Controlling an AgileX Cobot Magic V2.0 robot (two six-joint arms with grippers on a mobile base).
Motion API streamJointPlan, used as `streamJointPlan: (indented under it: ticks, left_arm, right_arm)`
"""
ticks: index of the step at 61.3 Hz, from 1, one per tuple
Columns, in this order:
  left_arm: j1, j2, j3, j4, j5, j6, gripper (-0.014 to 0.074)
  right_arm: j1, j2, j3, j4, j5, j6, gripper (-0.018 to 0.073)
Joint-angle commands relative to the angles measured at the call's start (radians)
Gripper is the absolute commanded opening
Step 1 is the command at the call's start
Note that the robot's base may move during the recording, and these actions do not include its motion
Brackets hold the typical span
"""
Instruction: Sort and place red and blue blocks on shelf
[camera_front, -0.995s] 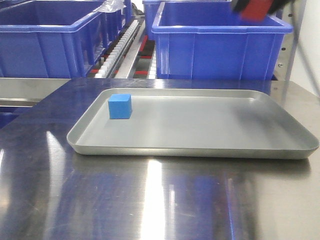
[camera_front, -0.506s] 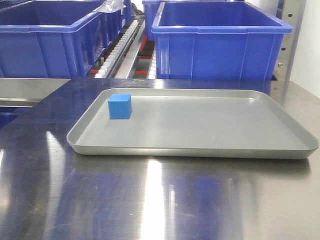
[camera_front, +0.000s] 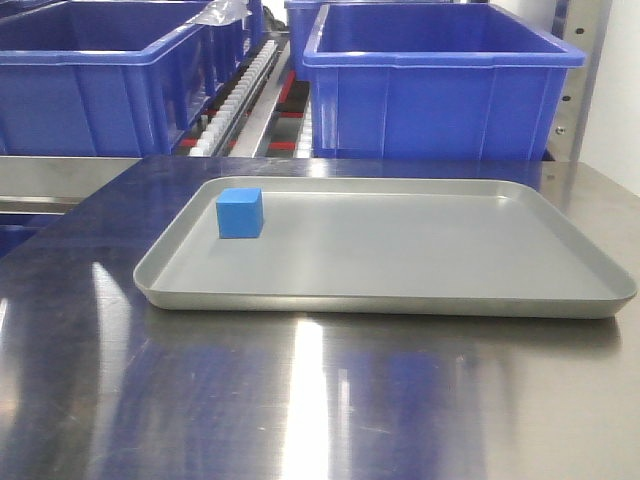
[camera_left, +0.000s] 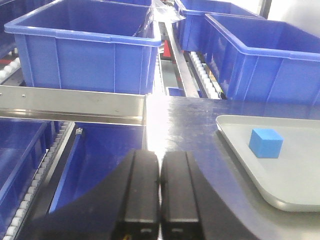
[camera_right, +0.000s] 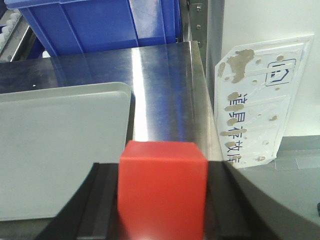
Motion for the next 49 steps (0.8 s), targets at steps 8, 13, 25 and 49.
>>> streamJointPlan:
  ticks: [8, 13, 25, 49]
  left_arm:
    - [0.004, -0.025, 0.034, -0.006, -0.085, -0.005, 0.0138]
    - [0.004, -0.025, 0.034, -0.006, -0.085, -0.005, 0.0138]
    - [0.004, -0.025, 0.034, -0.006, -0.085, -0.005, 0.0138]
    - [0.004, -0.025, 0.034, -0.006, -0.085, -0.005, 0.0138]
  right_arm:
    - [-0.007, 0.001, -0.022, -0.004, -0.102, -0.002, 0.0057]
    - [-0.007, 0.001, -0.022, -0.004, -0.101, -0.002, 0.0057]
    - [-0.007, 0.001, -0.022, -0.004, -0.099, -0.002, 0.0057]
    - [-0.007, 0.001, -0.022, -0.004, -0.099, -0.002, 0.0057]
